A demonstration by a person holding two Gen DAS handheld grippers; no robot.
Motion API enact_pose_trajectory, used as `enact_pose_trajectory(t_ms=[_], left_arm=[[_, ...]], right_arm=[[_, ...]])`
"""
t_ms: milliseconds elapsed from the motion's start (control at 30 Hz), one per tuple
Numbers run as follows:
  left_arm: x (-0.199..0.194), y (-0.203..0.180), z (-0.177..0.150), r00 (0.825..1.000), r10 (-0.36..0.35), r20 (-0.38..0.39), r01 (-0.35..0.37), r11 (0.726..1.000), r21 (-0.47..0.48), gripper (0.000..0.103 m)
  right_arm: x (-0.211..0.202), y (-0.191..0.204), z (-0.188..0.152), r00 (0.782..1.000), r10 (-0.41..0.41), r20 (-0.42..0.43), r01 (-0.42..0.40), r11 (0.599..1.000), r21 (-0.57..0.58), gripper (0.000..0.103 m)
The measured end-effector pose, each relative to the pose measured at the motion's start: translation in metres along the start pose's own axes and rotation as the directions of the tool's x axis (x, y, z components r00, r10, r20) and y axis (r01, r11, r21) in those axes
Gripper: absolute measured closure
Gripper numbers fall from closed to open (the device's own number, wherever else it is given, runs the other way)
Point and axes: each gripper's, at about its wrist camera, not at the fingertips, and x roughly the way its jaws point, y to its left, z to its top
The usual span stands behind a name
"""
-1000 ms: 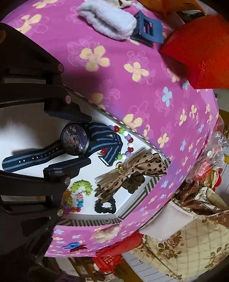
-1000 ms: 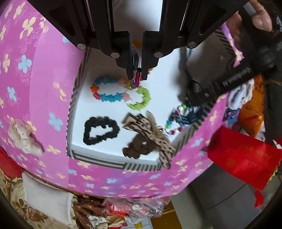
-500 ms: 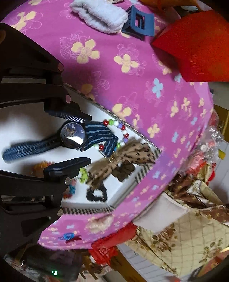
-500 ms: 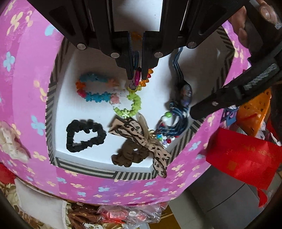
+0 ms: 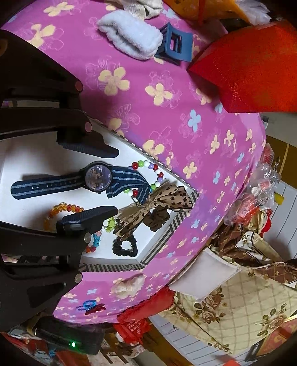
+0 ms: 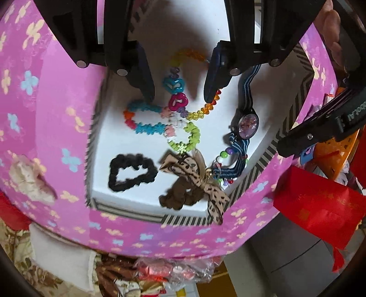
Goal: Organize jewelry
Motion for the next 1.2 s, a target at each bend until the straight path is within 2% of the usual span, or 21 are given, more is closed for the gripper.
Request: enact_pose_trajectory(t_ms=[100,267,500,600,733,933,1200], left_arm=[[-0.006,-0.004,-0.004,0.999,0.029,0.018,-0.029,0.999,0.018,0.054],[-0.011,-0.021,-0.019,0.998,0.059,0.024,-0.061,0.995,0.078,0.054],[-0.030,-0.073,-0.051,0.994,0.047,0.095,-0.067,0.973,0.223,0.054],[-0.039,-0.095,-0.064,0.991,0.040,0.131,-0.076,0.957,0.282,0.054],[-0.046,-0.114,-0.078,0.990,0.021,0.141,-0.067,0.941,0.331,0.054],[-0.050,-0.133,-0.096,0.986,0.031,0.164,-0.094,0.914,0.395,0.053],[-0.053,-0.146,-0.112,0.989,-0.002,0.149,-0.063,0.902,0.428,0.053]], right_arm=[[-0.018,-0.003,-0.006,0.999,-0.012,0.030,0.012,1.000,-0.014,0.060],[-0.045,-0.017,-0.024,0.998,-0.008,0.064,0.008,1.000,0.004,0.060],[-0.084,-0.070,-0.067,0.993,0.014,0.118,-0.032,0.988,0.153,0.060],[-0.096,-0.094,-0.084,0.992,-0.019,0.123,-0.007,0.978,0.209,0.060],[-0.113,-0.124,-0.104,0.989,-0.061,0.131,0.025,0.964,0.264,0.060],[-0.137,-0.157,-0.123,0.979,-0.147,0.142,0.097,0.947,0.307,0.060],[-0.151,-0.184,-0.135,0.970,-0.197,0.139,0.136,0.923,0.359,0.060]])
